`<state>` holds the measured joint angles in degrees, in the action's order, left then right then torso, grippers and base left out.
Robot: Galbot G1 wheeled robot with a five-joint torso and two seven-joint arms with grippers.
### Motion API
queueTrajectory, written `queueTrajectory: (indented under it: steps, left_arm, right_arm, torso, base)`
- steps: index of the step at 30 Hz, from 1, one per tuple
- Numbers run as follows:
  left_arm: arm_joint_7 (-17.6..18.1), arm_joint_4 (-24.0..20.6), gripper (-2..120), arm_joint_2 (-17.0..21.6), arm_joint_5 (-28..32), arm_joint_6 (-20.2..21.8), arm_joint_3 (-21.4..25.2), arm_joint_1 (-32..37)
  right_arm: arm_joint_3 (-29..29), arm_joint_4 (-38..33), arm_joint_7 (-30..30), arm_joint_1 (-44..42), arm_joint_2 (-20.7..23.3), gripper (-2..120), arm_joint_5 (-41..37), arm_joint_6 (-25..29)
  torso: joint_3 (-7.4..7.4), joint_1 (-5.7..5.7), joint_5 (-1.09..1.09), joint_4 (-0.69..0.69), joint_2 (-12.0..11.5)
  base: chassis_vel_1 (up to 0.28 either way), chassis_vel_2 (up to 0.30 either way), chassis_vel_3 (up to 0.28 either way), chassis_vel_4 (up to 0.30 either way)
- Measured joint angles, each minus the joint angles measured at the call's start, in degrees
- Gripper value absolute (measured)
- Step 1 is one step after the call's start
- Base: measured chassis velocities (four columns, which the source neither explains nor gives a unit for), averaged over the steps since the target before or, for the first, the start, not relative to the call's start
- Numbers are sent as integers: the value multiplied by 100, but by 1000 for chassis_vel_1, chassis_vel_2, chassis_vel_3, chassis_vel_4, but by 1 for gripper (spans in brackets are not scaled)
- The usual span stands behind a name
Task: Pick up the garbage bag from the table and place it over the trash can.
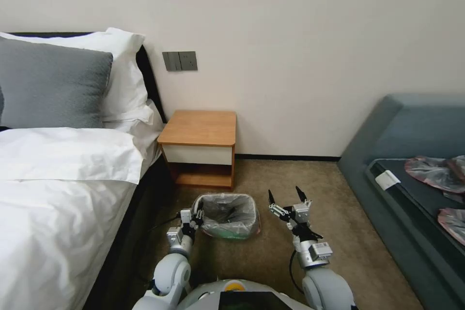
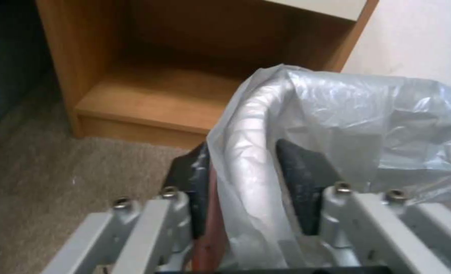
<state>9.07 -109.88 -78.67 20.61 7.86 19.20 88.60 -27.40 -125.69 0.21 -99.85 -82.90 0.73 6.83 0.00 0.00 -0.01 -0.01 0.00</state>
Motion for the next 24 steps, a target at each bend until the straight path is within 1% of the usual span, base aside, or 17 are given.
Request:
queueTrajectory:
  steps: [1,3,4,5,7,8,9,12,13,16,21,22,24]
  left_arm:
    - [0,0,36,0,0,0,0,0]
    - [-30,-3,47,5,1,-26,4,-6]
    - [-30,-3,47,5,1,-26,4,-6]
    - [-28,-39,53,6,16,-27,6,7]
    - [-25,-132,72,14,19,-100,42,58]
    - [-25,-162,77,22,10,-119,56,74]
    - [-25,-162,77,22,10,-119,56,74]
    - [-101,-249,91,58,-38,-156,99,126]
    - [-101,-249,91,58,-38,-156,99,126]
    - [-117,-300,99,63,-76,-189,108,155]
    - [-117,-401,100,59,-154,-275,117,202]
    - [-117,-444,100,60,-195,-371,136,222]
    - [-124,-540,100,61,-359,-702,230,272]
  right_arm:
    - [0,0,0,0,0,100,0,0]
    - [32,2,52,8,0,100,-13,-27]
    - [32,2,52,8,0,100,-13,-27]
    - [48,8,65,24,4,100,-14,-48]
    - [118,19,90,69,11,100,-10,-101]
    - [143,20,100,84,11,100,-10,-114]
    - [143,20,100,84,11,100,-10,-114]
    - [210,38,121,124,7,100,-6,-143]
    - [210,38,121,124,7,100,-6,-143]
    - [230,69,142,163,11,100,-6,-154]
    - [230,56,152,147,26,100,-14,-156]
    - [228,32,152,128,28,100,-55,-156]
    - [220,-53,168,61,54,100,-324,-170]
  torso:
    - [0,0,0,0,0]
    - [0,0,0,0,0]
    - [0,0,0,0,0]
    - [0,0,0,0,0]
    - [0,0,1,1,0]
    - [0,0,1,1,0]
    - [0,0,1,1,0]
    - [0,0,1,1,0]
    - [0,0,1,1,0]
    - [0,0,1,1,0]
    - [0,0,1,1,0]
    - [0,0,1,1,0]
    - [0,0,2,1,0]
  base:
    - [0,0,0,0]
    - [0,0,0,0]
    - [0,0,0,0]
    - [0,0,0,0]
    - [0,0,0,0]
    - [0,0,0,0]
    - [0,0,0,0]
    - [0,0,0,0]
    - [0,0,0,0]
    - [0,0,0,0]
    - [0,0,0,0]
    - [0,0,0,0]
    - [0,0,0,0]
